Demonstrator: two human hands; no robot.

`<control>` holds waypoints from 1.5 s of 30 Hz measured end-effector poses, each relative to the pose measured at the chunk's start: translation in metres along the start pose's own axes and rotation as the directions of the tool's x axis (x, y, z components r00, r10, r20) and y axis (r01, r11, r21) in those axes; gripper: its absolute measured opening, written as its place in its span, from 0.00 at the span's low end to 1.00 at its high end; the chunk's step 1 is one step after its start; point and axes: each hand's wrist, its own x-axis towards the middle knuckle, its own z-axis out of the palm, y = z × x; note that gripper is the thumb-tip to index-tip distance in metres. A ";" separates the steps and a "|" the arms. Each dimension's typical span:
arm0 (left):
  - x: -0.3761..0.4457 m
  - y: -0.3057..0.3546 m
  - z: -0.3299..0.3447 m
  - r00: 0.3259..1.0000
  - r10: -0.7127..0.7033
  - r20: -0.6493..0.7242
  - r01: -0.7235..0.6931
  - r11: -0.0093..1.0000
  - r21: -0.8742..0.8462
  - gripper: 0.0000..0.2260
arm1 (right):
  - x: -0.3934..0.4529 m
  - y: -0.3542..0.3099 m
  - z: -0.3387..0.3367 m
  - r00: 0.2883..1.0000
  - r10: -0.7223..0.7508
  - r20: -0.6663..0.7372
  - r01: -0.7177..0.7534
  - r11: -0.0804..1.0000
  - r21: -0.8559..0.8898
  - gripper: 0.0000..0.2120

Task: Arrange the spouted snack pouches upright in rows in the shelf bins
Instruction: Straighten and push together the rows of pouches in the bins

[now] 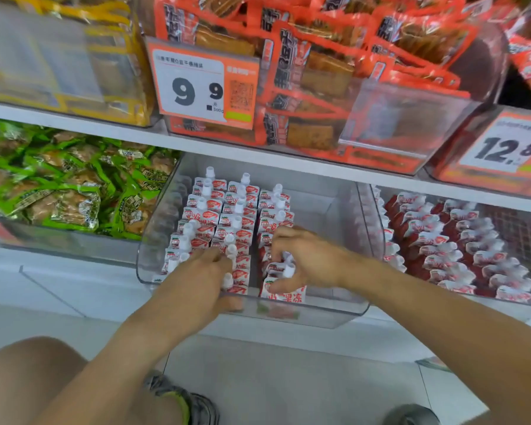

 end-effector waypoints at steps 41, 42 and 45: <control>-0.003 -0.002 0.010 0.990 -0.031 -0.136 0.021 0.997 -0.075 0.23 | 0.089 0.041 -0.024 0.937 0.347 -0.023 -0.348 0.938 -0.008 0.34; -0.003 -0.001 0.009 0.992 -0.041 -0.123 0.032 0.997 -0.076 0.23 | 0.093 0.043 -0.019 0.931 0.360 -0.061 -0.361 0.932 -0.011 0.27; -0.003 0.000 0.010 0.993 -0.057 -0.100 0.050 0.996 -0.073 0.24 | 0.094 0.050 -0.018 0.921 0.377 -0.095 -0.385 0.919 -0.086 0.17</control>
